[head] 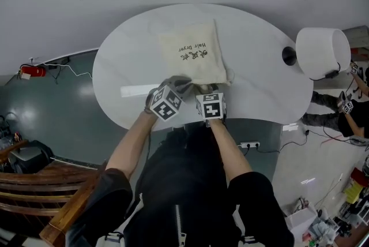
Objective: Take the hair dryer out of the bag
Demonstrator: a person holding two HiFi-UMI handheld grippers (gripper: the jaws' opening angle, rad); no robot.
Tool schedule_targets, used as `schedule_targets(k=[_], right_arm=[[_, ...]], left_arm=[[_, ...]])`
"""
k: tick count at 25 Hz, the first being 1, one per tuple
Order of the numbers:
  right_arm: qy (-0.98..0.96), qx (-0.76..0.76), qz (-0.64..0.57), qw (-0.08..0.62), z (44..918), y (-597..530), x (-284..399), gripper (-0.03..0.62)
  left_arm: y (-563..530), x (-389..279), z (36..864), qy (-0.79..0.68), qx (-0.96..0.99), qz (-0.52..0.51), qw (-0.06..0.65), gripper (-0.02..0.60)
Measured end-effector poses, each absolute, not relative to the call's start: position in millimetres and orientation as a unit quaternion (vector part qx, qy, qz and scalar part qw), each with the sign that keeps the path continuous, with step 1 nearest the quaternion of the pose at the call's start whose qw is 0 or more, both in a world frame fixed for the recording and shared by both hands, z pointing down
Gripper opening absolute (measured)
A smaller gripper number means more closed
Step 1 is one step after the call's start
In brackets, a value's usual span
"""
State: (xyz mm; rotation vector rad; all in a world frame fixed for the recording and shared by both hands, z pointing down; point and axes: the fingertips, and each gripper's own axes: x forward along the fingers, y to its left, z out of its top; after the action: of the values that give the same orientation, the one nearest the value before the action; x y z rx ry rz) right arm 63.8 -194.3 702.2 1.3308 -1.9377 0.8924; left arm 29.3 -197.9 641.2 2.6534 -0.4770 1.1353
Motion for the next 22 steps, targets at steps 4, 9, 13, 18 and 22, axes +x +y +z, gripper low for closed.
schedule_targets(k=[4, 9, 13, 18, 22], right_arm=[[-0.724, 0.507, 0.344, 0.317, 710.0, -201.9, 62.4, 0.287], [-0.724, 0.497, 0.342, 0.336, 712.1, -204.4, 59.6, 0.285], [-0.718, 0.497, 0.344, 0.347, 712.2, -203.9, 57.9, 0.276], [-0.729, 0.487, 0.332, 0.348, 711.7, -203.6, 56.5, 0.247], [-0.738, 0.488, 0.321, 0.338, 705.9, -203.7, 55.9, 0.235]], left_arm=[[-198.6, 28.9, 641.1, -0.162, 0.902, 0.385, 0.110, 0.035], [-198.3, 29.1, 640.8, -0.161, 0.902, 0.384, 0.112, 0.035], [-198.4, 27.9, 641.0, -0.162, 0.902, 0.384, 0.112, 0.035], [-199.1, 27.5, 642.1, -0.164, 0.901, 0.385, 0.113, 0.035], [-199.0, 26.8, 640.8, -0.166, 0.901, 0.386, 0.112, 0.035]])
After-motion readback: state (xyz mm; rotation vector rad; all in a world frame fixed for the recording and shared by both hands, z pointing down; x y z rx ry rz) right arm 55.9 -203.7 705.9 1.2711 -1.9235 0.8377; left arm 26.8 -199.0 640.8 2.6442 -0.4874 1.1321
